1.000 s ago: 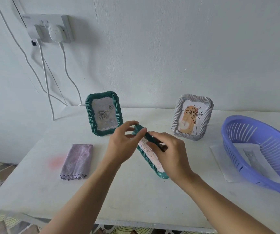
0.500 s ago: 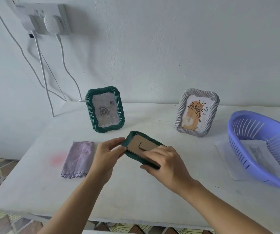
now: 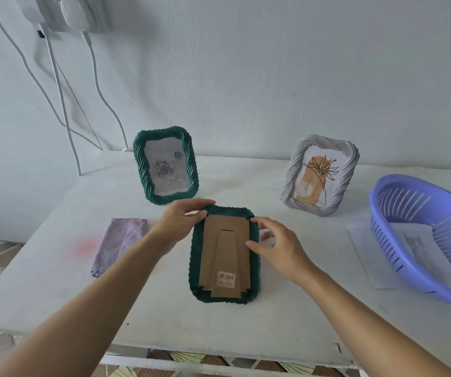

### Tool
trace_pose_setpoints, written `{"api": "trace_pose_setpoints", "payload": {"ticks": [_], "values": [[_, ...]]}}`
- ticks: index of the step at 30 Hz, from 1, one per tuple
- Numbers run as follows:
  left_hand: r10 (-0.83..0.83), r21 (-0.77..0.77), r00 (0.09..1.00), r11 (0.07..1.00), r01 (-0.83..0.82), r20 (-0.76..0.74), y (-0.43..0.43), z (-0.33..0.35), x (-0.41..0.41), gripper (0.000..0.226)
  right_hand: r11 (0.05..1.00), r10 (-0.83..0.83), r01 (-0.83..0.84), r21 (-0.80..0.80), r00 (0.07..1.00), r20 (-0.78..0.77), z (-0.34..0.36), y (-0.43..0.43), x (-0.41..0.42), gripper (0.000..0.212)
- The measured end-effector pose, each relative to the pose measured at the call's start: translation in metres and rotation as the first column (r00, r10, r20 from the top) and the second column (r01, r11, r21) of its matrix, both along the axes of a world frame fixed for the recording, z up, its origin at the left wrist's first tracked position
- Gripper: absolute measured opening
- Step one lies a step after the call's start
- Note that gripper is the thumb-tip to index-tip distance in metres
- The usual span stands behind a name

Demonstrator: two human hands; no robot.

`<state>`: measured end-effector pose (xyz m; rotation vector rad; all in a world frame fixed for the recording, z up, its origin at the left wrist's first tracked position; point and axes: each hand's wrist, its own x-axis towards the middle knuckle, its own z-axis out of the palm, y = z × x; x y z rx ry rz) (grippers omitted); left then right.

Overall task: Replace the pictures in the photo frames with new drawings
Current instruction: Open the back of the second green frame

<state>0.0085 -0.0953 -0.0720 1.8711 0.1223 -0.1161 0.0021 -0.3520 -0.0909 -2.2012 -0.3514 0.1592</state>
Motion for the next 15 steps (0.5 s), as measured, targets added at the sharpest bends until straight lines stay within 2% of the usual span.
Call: {"api": "trace_pose_setpoints", "payload": {"ticks": [3, 9, 15], "values": [[0.013, 0.160, 0.999, 0.987, -0.020, 0.046, -0.004, -0.011, 0.005, 0.027, 0.999, -0.006, 0.009, -0.049, 0.998, 0.068, -0.008, 0.001, 0.000, 0.050], [0.034, 0.329, 0.992, 0.942, -0.072, 0.118, -0.004, -0.034, 0.000, 0.031, 0.980, 0.051, -0.016, -0.199, 0.985, 0.168, -0.024, 0.004, 0.001, 0.049], [-0.040, 0.518, 0.963, 0.848, -0.108, 0.267, -0.008, -0.043, -0.010, 0.011, 0.960, 0.048, 0.007, -0.282, 0.981, 0.189, -0.021, 0.005, 0.005, 0.054]]}}
